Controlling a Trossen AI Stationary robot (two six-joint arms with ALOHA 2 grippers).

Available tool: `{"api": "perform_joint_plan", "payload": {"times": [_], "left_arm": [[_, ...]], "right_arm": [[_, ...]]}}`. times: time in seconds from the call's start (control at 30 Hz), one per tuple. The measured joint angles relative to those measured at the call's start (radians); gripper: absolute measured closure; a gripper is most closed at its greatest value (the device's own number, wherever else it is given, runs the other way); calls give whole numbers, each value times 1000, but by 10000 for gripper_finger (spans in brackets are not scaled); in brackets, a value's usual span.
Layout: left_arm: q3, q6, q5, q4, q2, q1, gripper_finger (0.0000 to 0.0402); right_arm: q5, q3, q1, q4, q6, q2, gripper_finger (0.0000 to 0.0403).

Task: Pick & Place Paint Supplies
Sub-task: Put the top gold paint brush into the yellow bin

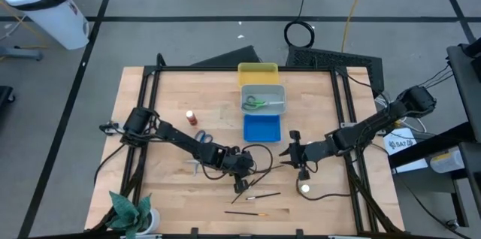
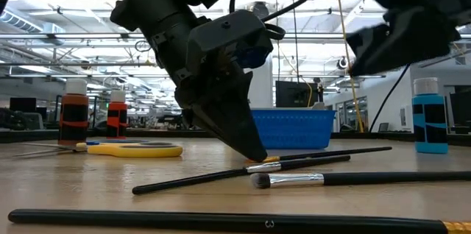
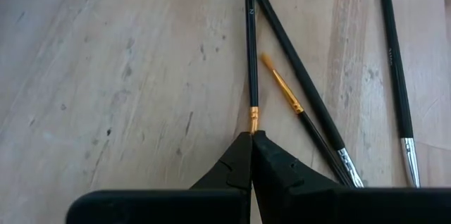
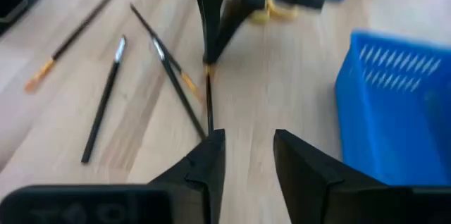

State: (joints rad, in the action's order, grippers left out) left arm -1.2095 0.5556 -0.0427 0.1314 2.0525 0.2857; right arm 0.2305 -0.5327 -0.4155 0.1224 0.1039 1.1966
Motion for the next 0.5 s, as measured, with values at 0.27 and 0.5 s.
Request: {"api": "perform_joint_plan", "payload": {"times": [0.27,0.5], "left_arm": [[0,-3,-1,3,1,-2,394],[1,-10,-3,5,2,-2,394]], "right_arm": [[-104,-1,-5,37,42,162,245],[-104,-25,-4,61,42,316,250]]}}
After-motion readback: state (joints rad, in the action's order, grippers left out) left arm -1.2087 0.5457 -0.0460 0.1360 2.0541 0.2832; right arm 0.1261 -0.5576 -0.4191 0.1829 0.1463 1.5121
